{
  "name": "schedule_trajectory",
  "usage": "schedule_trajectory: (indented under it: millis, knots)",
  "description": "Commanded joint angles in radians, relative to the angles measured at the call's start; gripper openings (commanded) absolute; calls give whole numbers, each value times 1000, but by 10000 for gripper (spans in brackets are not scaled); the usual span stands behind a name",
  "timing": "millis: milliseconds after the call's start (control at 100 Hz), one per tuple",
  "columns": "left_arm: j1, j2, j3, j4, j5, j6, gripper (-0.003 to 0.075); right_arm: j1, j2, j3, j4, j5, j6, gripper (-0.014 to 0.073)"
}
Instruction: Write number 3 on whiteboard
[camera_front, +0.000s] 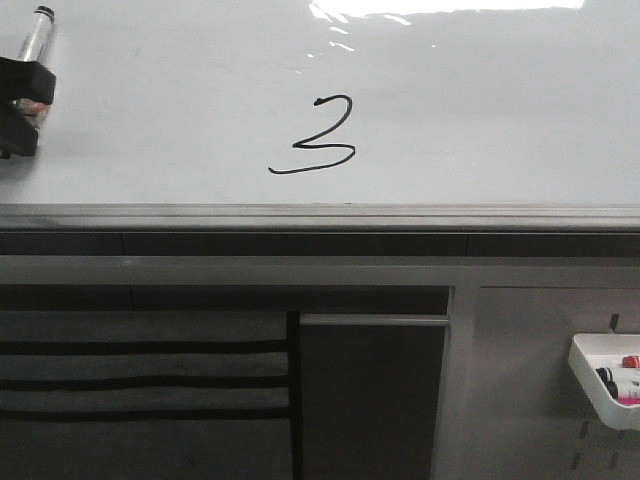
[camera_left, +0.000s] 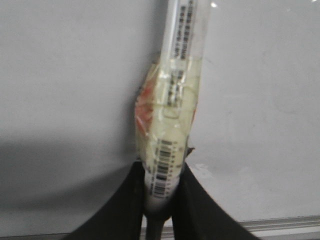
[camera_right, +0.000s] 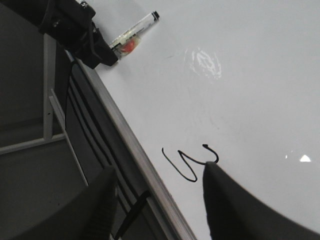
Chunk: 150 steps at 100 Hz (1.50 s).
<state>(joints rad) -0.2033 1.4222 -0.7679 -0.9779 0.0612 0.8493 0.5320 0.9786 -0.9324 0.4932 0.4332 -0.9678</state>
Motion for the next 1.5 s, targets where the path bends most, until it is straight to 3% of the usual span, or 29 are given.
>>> schedule_trajectory:
  millis: [0, 100, 350, 480, 600, 690, 880, 960, 1100, 1280, 1380, 1490]
  knots:
    - [1, -8, -37, -14, -55, -10, -18, -7, -3, -17, 21, -54, 4, 345]
    - [1, -6, -37, 0, -61, -7, 8, -7, -1, -3, 37, -56, 4, 345]
    - [1, -10, -38, 64, -72, -7, 319, -7, -3, 12, 51, -29, 59, 345]
    - [1, -66, -40, 142, -61, -7, 393, -12, -17, 8, 44, 20, 173, 339]
    - [1, -167, -40, 244, 11, -7, 391, -73, -43, -3, -1, 139, 295, 339]
    - [1, -276, -40, 364, 121, -7, 391, -150, -68, -34, -107, 281, 453, 339]
    - [2, -547, -40, 472, 456, -26, 391, -300, -128, -95, -384, 616, 833, 339]
    - [16, -651, -40, 526, 556, -133, 389, -335, -166, -82, -424, 662, 914, 333]
    - [61, -820, -28, 658, 592, -380, 318, -344, -286, 2, -417, 559, 931, 219]
    - [105, -959, 58, 670, 544, -412, 119, -344, -476, 134, -402, 339, 931, -76]
    - [106, -990, 116, 654, 466, -412, -20, -344, -547, 203, -402, 216, 931, -74]
    - [106, -996, 179, 552, 331, -414, -18, -344, -582, 247, -402, 157, 931, -74]
